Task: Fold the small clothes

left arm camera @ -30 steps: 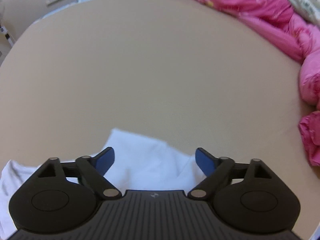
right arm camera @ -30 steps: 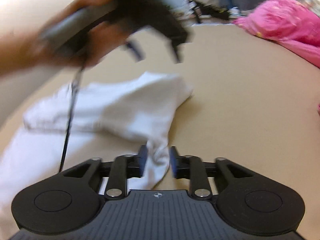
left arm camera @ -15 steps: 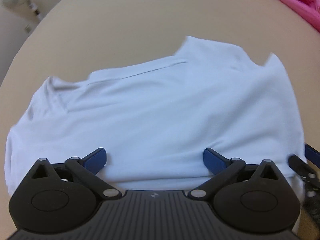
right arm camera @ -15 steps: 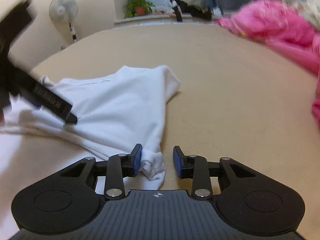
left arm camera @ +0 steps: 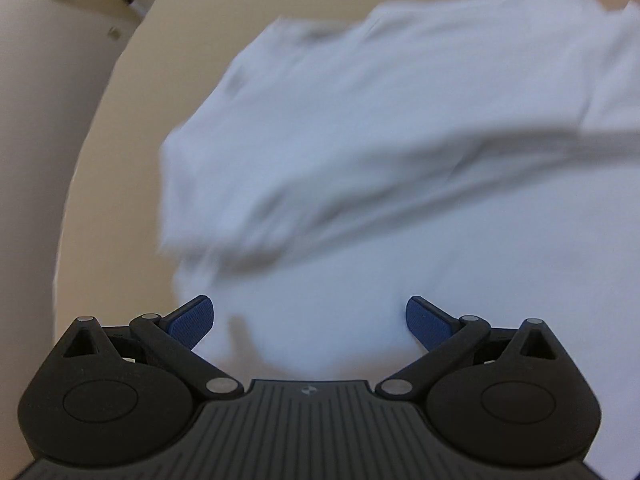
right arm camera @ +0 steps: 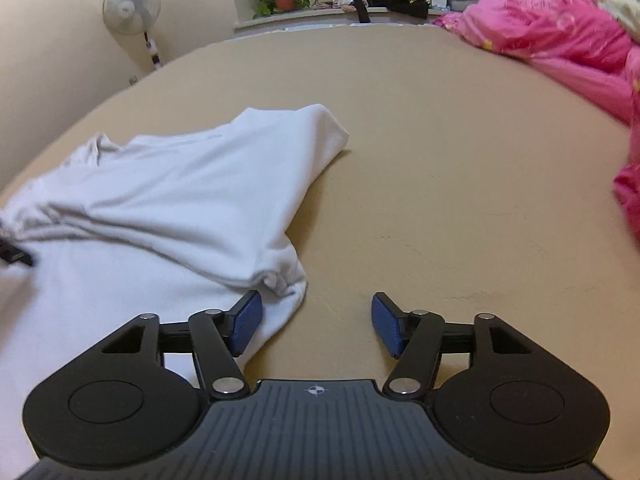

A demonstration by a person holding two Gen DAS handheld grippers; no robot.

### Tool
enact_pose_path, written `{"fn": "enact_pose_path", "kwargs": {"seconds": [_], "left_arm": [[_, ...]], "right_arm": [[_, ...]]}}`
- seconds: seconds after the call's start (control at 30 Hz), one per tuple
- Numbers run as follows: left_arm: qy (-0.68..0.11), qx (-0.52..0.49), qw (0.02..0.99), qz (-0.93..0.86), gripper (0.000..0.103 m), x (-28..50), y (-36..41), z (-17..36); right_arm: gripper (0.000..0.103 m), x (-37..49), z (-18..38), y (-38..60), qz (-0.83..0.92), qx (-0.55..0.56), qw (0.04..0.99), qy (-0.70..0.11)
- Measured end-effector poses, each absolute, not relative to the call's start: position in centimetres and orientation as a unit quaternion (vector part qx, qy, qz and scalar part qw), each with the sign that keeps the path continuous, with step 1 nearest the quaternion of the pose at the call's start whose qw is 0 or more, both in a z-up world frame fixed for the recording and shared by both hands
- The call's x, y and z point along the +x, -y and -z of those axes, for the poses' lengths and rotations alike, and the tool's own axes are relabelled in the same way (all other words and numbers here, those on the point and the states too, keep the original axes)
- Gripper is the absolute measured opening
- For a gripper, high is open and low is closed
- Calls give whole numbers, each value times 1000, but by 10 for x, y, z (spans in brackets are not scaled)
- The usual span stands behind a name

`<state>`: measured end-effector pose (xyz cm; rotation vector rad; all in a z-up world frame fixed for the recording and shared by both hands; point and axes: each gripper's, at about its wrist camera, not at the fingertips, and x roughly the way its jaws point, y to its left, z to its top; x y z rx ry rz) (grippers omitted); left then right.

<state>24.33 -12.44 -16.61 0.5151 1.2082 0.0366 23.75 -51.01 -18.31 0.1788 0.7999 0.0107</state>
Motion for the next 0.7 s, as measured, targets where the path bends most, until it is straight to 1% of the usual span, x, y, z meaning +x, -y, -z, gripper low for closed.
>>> {"fn": "enact_pose_path", "kwargs": {"seconds": [0.07, 0.17, 0.3, 0.37, 0.5, 0.7], "left_arm": [[-571, 204, 795, -26, 103, 222, 95, 162], [-592, 190, 782, -36, 103, 194, 68, 161], [-596, 190, 779, -36, 103, 154, 42, 157], [-595, 185, 782, -30, 103, 133, 30, 151], [-586, 165, 793, -18, 103, 95, 4, 138], [-584, 102, 805, -14, 103, 56, -31, 140]], "right_arm": [[83, 231, 182, 508, 11, 82, 913, -400], [89, 209, 178, 509, 48, 85, 897, -431], [90, 163, 168, 506, 91, 98, 868, -478], [90, 135, 152, 501, 113, 128, 868, -466], [91, 83, 116, 474, 96, 163, 883, -429], [92, 39, 90, 421, 68, 111, 901, -413]]}}
